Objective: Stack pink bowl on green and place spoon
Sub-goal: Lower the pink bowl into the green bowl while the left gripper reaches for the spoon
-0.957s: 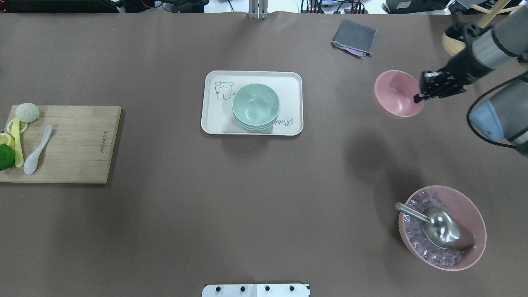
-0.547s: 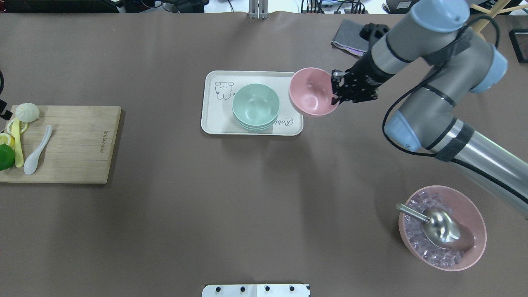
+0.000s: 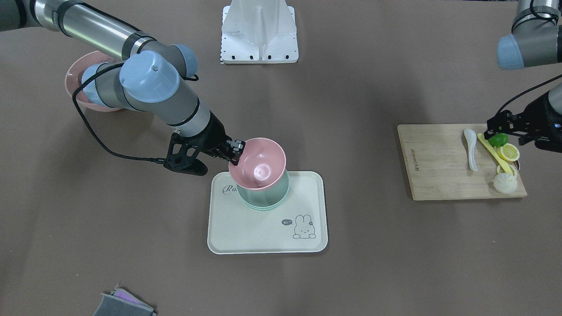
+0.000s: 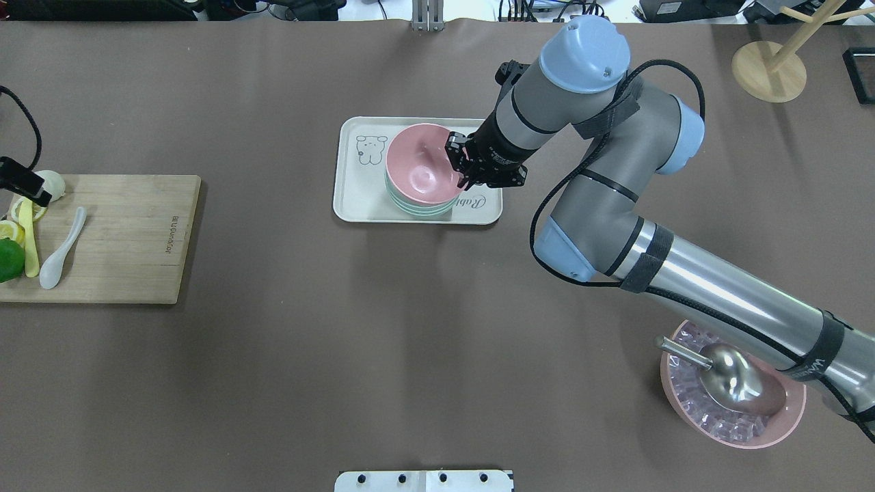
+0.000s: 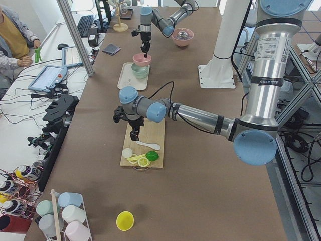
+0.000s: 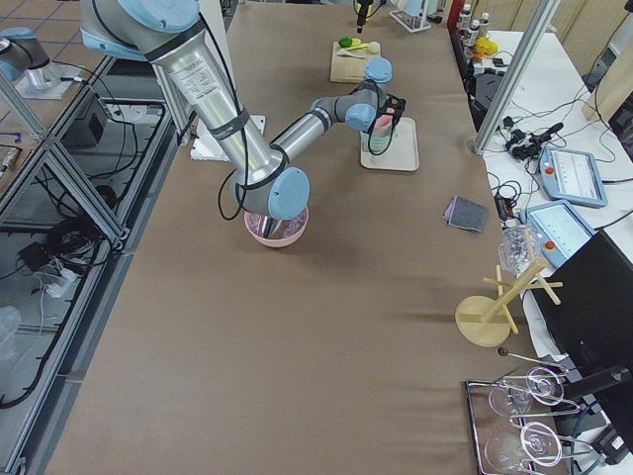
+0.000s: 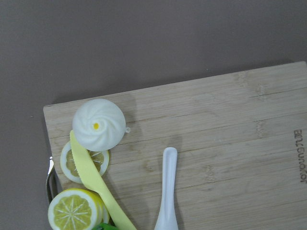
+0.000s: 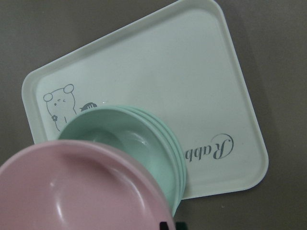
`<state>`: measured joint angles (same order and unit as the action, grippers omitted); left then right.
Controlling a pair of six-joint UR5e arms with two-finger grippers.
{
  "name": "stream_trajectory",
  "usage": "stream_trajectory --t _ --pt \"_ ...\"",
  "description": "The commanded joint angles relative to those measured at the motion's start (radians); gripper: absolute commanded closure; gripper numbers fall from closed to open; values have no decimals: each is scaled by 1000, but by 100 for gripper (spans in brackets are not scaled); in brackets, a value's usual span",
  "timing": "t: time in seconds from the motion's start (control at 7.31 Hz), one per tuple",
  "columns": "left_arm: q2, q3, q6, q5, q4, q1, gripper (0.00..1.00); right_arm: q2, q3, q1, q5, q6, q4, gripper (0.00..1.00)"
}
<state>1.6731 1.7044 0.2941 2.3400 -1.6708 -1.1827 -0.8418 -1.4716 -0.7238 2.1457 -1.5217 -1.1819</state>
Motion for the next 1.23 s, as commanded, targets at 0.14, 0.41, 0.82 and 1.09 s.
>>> stream_trajectory --t 0.14,0.41,0.82,1.09 --pt "10 -20 46 -33 -46 89 2 15 28 17 -42 -3 4 100" --pt "7 -45 46 -108 -53 133 3 26 36 17 -46 -3 2 45" --pt "22 -165 46 -108 -166 140 10 24 20 12 -49 5 4 0" --pt "94 -240 43 -110 -168 140 21 9 4 12 -49 8 7 0"
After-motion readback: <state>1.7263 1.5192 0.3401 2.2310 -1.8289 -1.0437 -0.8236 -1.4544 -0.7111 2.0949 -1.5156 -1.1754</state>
